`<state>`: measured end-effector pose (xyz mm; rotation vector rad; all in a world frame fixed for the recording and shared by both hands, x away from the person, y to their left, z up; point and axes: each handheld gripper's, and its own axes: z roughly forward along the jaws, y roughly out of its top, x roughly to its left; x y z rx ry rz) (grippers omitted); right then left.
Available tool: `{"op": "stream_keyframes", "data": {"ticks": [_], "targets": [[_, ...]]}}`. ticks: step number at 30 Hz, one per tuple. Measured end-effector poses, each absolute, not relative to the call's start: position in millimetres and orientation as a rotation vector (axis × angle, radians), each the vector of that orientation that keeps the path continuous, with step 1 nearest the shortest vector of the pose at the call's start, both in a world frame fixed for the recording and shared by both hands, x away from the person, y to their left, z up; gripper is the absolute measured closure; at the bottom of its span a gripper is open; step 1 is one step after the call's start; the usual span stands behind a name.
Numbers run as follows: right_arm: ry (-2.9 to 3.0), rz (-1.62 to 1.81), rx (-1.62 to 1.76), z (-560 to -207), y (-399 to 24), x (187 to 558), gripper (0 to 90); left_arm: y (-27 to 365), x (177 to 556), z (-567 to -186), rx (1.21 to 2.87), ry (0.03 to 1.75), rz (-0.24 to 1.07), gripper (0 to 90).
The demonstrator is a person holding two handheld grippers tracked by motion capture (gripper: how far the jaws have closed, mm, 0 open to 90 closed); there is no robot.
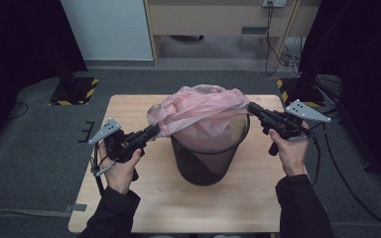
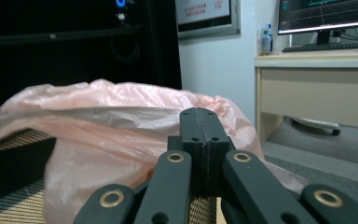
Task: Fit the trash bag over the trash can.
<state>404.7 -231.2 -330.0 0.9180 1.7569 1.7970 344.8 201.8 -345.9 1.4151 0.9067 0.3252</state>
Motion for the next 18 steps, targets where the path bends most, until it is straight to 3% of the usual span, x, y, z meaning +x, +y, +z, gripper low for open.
{"op": "stream_keyframes", "data": {"ticks": [18], "targets": [[1.887,1.873,0.902,-358,-252,359,90.0,183,323,-375,1.549,0.884,0.235,89.7]]}}
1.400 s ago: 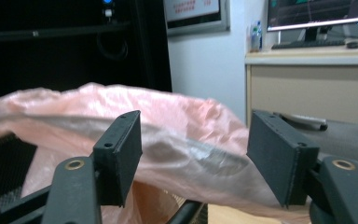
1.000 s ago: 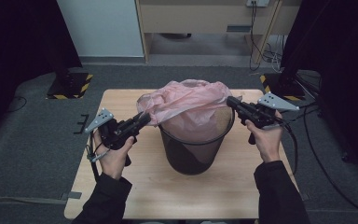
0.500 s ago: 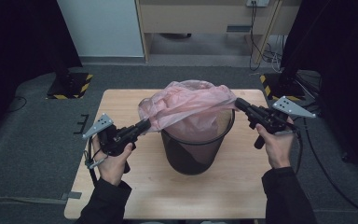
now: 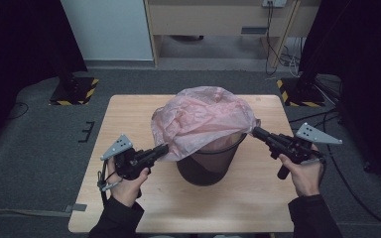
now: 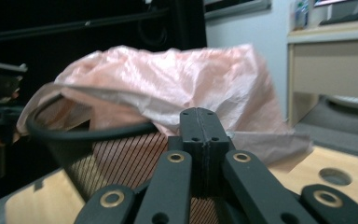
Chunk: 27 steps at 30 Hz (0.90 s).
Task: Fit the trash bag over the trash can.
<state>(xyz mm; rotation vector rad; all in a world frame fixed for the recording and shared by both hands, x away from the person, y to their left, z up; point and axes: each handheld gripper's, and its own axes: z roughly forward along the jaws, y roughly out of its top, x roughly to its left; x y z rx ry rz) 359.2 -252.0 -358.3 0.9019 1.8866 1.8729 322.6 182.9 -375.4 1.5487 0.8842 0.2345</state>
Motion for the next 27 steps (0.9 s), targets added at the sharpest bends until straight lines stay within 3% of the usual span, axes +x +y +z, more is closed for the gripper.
{"op": "stream_keyframes", "data": {"ticks": [27], "targets": [[2.108,1.687,0.919,-383,-246,347,90.0,179,306,-393,1.715,0.856,0.277,89.7]]}}
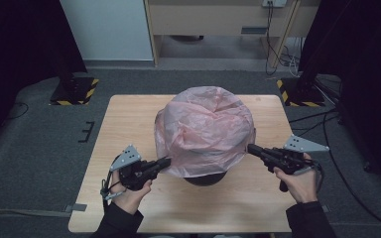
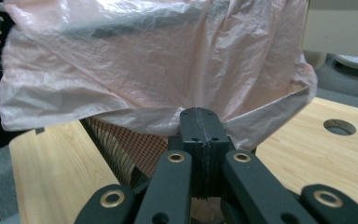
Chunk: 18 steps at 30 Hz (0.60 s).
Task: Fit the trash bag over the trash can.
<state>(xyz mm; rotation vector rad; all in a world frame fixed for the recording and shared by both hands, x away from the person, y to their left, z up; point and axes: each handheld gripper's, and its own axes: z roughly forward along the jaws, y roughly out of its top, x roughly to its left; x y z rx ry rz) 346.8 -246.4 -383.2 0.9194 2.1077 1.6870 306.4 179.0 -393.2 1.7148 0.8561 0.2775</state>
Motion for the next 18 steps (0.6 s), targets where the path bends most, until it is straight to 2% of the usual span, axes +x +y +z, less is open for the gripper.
{"op": "stream_keyframes", "data": {"ticks": [2,5,6,7,8,10,12,14,18], "targets": [[2.123,1.651,0.925,-385,-246,346,90.0,179,305,-396,1.752,0.883,0.303,89.7],[2.113,1.643,0.922,-391,-248,347,90.0,181,306,-398,1.715,0.890,0.300,88.7],[2.103,1.660,0.919,-391,-248,347,87.7,181,306,-398,1.695,0.887,0.317,83.1],[2.089,1.675,0.912,-392,-249,347,80.1,181,307,-398,1.680,0.889,0.345,69.3],[2.065,1.719,0.914,-391,-249,348,74.2,182,307,-397,1.663,0.892,0.361,61.2],[2.008,1.785,0.900,-390,-250,348,56.4,184,305,-395,1.614,0.885,0.382,53.0],[1.978,1.844,0.883,-387,-253,347,50.6,186,303,-393,1.587,0.882,0.427,40.5],[1.913,1.913,0.880,-384,-255,345,41.1,191,301,-390,1.551,0.877,0.458,34.2],[1.834,1.951,0.889,-375,-256,346,31.1,198,297,-385,1.517,0.851,0.515,26.5]]}}
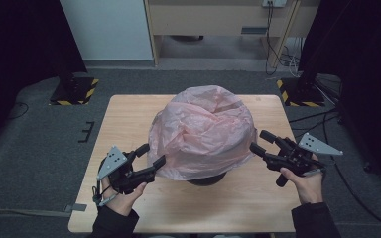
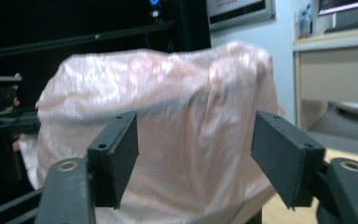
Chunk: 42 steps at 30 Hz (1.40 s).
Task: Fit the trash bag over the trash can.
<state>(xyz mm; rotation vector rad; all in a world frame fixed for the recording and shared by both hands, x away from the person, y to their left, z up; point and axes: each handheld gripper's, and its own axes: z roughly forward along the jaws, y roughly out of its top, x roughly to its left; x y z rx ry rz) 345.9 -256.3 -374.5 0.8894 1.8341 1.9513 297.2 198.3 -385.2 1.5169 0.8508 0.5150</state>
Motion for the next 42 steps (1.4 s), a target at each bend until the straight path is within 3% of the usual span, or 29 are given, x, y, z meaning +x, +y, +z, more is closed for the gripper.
{"op": "stream_keyframes", "data": {"ticks": [10,20,28,36,42], "targets": [[1.721,1.975,0.912,-350,-250,362,25.5,219,295,-394,1.494,0.919,0.562,16.4],[1.692,1.983,0.930,-308,-222,389,23.6,235,295,-401,1.403,0.960,0.610,14.1],[1.722,1.940,0.912,-282,-194,406,22.3,245,300,-420,1.479,1.071,0.669,14.7],[1.790,1.893,0.870,-257,-157,426,21.6,251,306,-462,1.641,1.200,0.606,16.8],[1.839,1.855,0.844,-244,-128,441,21.9,246,311,-467,1.693,1.180,0.587,17.4]]}}
